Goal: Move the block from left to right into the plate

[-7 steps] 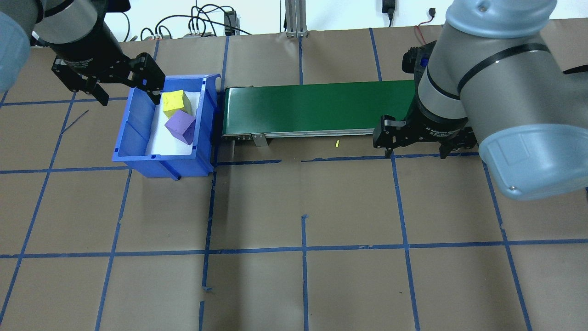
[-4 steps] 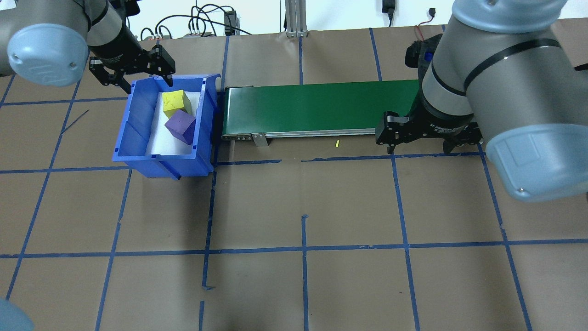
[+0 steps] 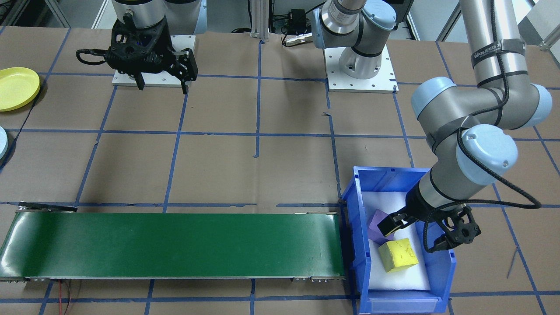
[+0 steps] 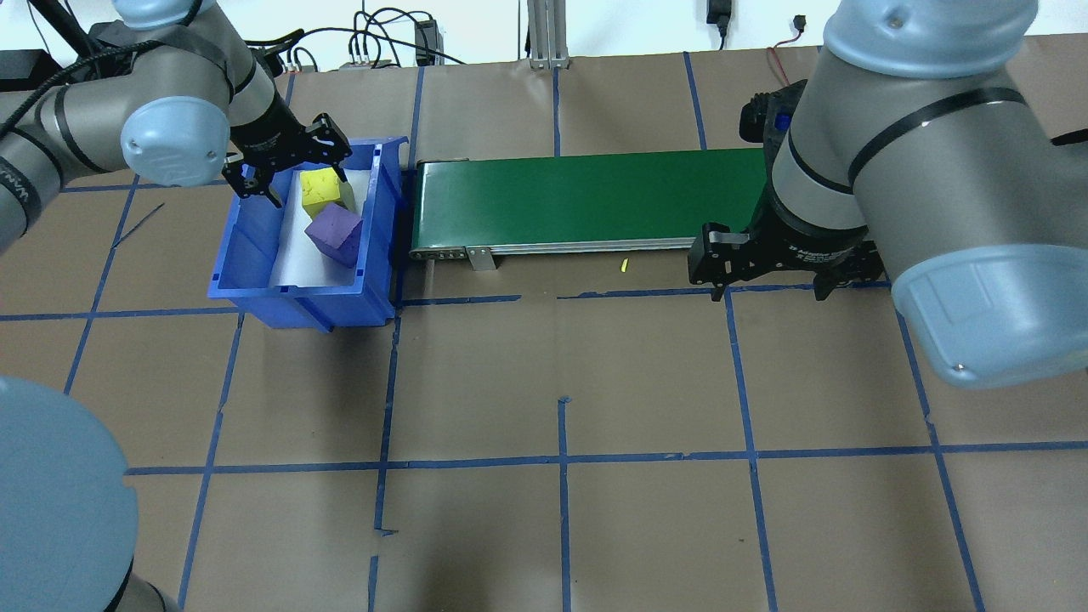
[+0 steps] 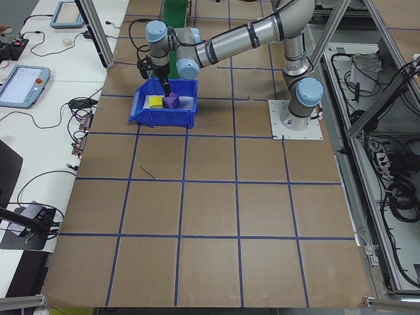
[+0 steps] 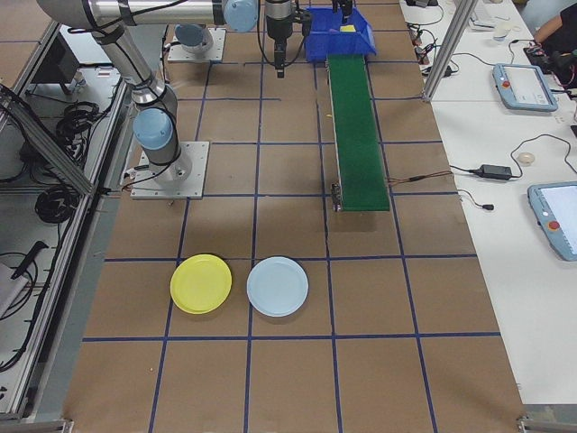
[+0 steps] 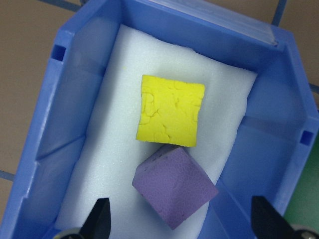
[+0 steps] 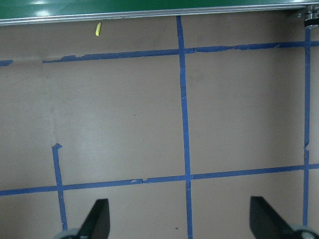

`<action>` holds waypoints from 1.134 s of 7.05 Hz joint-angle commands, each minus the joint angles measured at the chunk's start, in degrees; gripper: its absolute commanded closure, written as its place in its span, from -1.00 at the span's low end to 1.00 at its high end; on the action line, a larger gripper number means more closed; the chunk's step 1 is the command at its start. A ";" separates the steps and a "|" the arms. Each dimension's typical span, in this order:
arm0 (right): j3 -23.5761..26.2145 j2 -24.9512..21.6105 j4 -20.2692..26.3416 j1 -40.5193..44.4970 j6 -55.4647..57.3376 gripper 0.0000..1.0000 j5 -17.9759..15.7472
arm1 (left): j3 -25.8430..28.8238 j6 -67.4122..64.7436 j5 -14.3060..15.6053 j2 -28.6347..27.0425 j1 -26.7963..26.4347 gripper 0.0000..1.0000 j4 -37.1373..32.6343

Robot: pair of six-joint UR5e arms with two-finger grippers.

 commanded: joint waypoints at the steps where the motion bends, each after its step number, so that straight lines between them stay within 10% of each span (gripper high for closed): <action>1: 0.15 0.32 0.01 0.31 -0.01 -1.00 0.20 | -1.94 -5.16 0.03 -1.48 0.00 -1.00 1.71; 5: -0.37 0.85 -0.08 -0.65 -0.10 -1.00 -0.06 | -3.27 -11.42 -0.06 -4.37 0.00 -0.94 3.64; 8: -0.28 2.96 -1.49 -5.13 0.16 -1.00 0.90 | -1.87 -11.07 -0.06 -3.51 0.00 0.16 3.38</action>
